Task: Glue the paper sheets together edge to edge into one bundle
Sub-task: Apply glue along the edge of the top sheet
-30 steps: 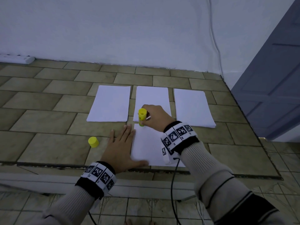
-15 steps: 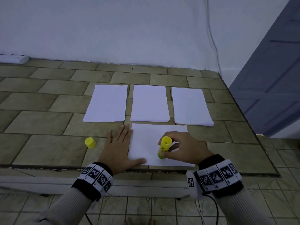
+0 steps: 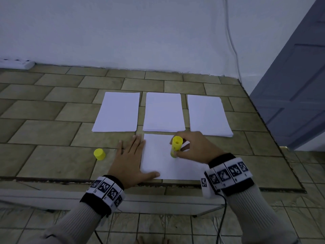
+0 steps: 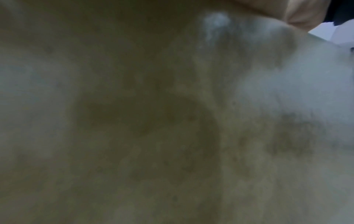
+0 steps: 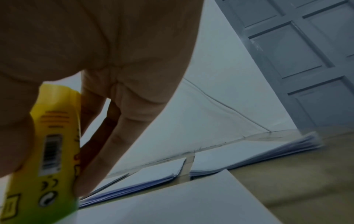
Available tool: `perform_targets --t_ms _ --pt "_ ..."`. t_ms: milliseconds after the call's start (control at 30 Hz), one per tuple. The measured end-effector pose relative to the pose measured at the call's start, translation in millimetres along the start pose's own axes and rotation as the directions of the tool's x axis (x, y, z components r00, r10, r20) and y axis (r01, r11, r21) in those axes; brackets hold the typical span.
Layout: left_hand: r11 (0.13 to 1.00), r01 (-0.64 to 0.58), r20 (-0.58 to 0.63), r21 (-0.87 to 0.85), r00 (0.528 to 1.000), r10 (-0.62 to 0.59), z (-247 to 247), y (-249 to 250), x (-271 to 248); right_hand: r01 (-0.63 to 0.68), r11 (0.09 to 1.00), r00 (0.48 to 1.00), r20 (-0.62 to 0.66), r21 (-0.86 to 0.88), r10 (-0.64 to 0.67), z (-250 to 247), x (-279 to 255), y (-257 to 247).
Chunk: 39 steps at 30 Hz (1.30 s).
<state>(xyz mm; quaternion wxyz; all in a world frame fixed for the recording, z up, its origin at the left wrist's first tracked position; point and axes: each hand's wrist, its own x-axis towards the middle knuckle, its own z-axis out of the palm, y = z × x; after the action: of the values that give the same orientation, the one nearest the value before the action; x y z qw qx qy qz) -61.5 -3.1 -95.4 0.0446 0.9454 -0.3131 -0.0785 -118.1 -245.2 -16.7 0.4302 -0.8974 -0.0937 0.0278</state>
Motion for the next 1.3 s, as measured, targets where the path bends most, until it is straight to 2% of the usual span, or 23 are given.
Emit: perform_targets --t_ms 200,333,533,700,867,1067,1300 --pt "1.0 0.007 0.014 0.01 1.0 -0.007 -1 -1 0 -0.07 0.993 0.993 -0.099 -0.093 0.06 -14 41 15" --pt "1.0 0.008 0.025 0.017 1.0 -0.008 -1 -1 0 -0.067 0.993 0.989 -0.138 -0.093 0.054 -16 46 22" --pt "1.0 0.015 0.024 0.027 1.0 -0.016 0 -1 1 -0.032 0.997 0.988 -0.156 -0.072 0.02 -21 8 29" --pt "1.0 0.01 0.013 0.026 1.0 -0.01 0 0 0 -0.107 0.994 0.989 -0.104 -0.023 0.104 -27 -41 27" --pt "1.0 0.011 0.015 0.025 1.0 -0.012 0 0 0 -0.141 0.989 0.987 -0.078 0.04 0.144 -27 -67 27" --pt "1.0 0.001 -0.002 0.007 1.0 -0.001 0 0 0 -0.167 0.986 0.982 -0.091 0.009 0.167 -34 -78 31" --pt "1.0 0.003 0.013 0.015 1.0 -0.003 0 -1 0 -0.134 0.991 0.98 -0.149 -0.021 0.129 -39 -61 36"
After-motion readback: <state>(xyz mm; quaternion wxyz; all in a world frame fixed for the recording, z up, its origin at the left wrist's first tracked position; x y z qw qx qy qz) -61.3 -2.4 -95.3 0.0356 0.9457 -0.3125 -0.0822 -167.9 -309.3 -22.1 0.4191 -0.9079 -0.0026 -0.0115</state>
